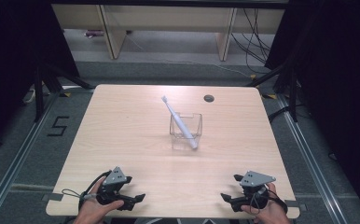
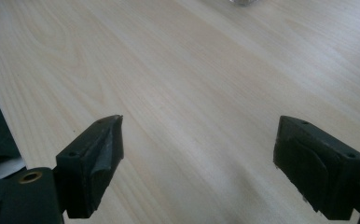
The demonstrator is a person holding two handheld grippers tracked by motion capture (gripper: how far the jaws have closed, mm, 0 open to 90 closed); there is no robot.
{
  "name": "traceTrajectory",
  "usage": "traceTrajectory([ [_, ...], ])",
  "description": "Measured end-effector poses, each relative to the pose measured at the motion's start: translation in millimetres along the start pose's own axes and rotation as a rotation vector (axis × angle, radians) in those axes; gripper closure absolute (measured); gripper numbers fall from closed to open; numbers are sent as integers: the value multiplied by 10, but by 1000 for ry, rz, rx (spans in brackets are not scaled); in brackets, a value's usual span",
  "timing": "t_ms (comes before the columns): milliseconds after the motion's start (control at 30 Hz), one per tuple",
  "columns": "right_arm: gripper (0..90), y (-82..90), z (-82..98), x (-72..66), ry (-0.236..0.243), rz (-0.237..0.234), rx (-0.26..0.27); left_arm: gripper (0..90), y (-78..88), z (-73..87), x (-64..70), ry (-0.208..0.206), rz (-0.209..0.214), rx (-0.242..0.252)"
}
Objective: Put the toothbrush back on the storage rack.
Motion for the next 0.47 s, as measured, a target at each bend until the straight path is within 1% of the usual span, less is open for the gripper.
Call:
traceTrajectory([
  [33, 165, -3, 5, -13, -10, -10, -5, 149, 0, -1, -1, 0, 0, 0],
  [100, 165, -6, 10, -19, -16, -17, -9, 149, 14, 1, -17, -19, -3, -19],
  [200, 165, -3, 12, -23, -17, -16, -9, 149, 2, -1, -1, -2, 0, -2],
  [233, 165, 6, 14, -37, -36, -8, -14, 149, 3, -1, -1, -2, 0, -4],
  [267, 165, 2, 13, -17, -9, -2, -8, 149, 1, 0, -2, -1, -1, -5],
  [333, 165, 0, 18, -14, -2, -4, -9, 149, 0, 0, -2, -1, -1, -6],
  [400, 165, -6, 25, -8, 1, -12, -19, 149, 2, -3, -6, -10, 1, -6],
  [467, 165, 4, 25, -5, 1, 4, -18, 149, 4, -4, -8, -12, -3, -9],
])
Point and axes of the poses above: each handheld gripper's, and its own axes: y roughly backward along the jaws, z roughly out of its underside, x roughly to its right, the point moved 3 cm from there along -y, roughly forward along the jaws, and after that the axes turned 7 degrees about y, right-handed, at the moved point
